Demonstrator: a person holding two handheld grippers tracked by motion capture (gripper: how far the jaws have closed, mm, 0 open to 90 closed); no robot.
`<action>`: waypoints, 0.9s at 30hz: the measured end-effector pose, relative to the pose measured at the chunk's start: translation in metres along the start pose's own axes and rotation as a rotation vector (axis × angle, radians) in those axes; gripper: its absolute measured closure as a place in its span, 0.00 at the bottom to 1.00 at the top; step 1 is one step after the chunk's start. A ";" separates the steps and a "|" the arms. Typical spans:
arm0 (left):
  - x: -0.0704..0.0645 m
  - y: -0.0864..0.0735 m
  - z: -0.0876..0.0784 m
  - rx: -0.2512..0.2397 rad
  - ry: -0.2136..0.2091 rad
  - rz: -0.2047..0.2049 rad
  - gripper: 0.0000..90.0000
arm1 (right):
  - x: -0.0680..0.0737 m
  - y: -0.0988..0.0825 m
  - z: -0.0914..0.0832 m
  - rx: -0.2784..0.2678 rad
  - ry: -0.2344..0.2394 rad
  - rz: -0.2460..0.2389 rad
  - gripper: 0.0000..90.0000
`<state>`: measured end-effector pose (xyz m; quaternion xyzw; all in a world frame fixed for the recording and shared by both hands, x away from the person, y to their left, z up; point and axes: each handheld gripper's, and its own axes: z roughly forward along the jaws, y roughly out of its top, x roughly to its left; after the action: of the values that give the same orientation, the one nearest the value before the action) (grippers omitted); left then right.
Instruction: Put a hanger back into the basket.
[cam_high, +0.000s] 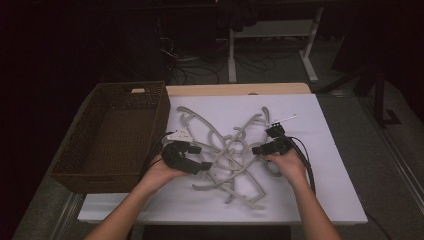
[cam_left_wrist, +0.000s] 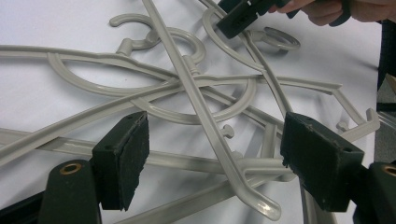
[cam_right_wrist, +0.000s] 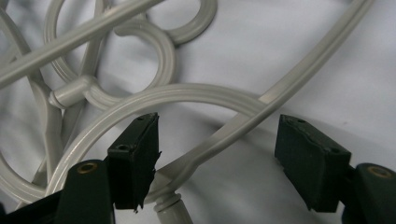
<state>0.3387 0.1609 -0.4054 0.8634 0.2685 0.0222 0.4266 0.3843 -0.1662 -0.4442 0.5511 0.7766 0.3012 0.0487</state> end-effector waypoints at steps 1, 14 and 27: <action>0.000 0.000 0.000 0.000 0.000 0.000 0.27 | 0.000 0.000 0.000 0.000 0.000 0.000 0.35; 0.000 0.000 0.001 0.002 0.006 -0.003 0.27 | 0.000 0.005 0.003 0.037 -0.003 -0.012 0.57; 0.001 0.000 0.000 -0.003 0.009 -0.008 0.27 | 0.000 0.018 0.010 0.060 -0.018 -0.037 0.73</action>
<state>0.3394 0.1617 -0.4053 0.8616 0.2740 0.0249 0.4266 0.4027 -0.1582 -0.4431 0.5407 0.7948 0.2717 0.0449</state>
